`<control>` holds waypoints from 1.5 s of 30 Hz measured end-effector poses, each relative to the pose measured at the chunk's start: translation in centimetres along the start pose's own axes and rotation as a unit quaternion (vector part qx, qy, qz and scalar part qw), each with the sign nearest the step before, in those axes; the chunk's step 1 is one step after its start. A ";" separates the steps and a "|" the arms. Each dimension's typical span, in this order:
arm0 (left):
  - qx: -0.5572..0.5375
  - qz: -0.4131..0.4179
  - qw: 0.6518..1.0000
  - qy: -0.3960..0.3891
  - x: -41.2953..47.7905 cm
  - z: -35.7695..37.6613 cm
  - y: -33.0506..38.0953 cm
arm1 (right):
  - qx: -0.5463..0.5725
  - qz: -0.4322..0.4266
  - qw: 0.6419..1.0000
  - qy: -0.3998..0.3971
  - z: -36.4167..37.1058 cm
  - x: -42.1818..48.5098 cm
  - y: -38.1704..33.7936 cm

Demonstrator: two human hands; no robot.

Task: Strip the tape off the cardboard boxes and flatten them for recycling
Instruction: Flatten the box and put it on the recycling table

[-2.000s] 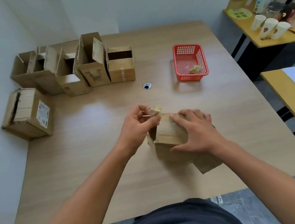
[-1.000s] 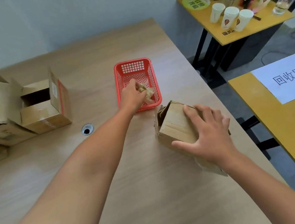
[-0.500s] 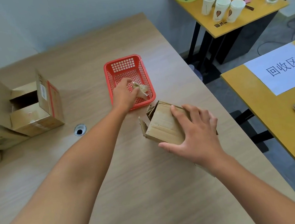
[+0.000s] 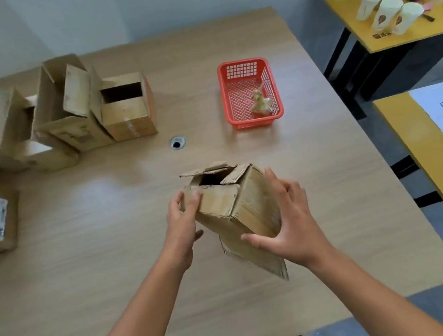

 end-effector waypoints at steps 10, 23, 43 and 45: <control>0.133 0.099 0.985 0.052 -9.8 -11.3 -4.8 | 0.101 0.017 0.972 -0.210 14.1 -4.6 -3.8; 0.225 0.073 0.967 0.097 -12.8 -13.5 -9.5 | -0.017 0.007 0.990 -0.139 21.8 -5.9 -6.8; 0.238 0.005 0.970 0.050 -13.4 -14.8 -9.1 | -0.039 -0.003 0.989 -0.146 23.1 -6.0 -7.2; 0.259 0.003 0.964 0.050 -13.7 -14.6 -8.8 | -0.044 0.007 0.988 -0.150 23.0 -5.8 -7.5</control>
Point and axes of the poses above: each hand's wrist, its own x-axis towards the middle knuckle, its own z-axis out of the palm, y = z × x, the point moved 3 cm from there along x, towards the middle knuckle, and after that the axes turned 14 degrees about -y, right-handed, at the moved point
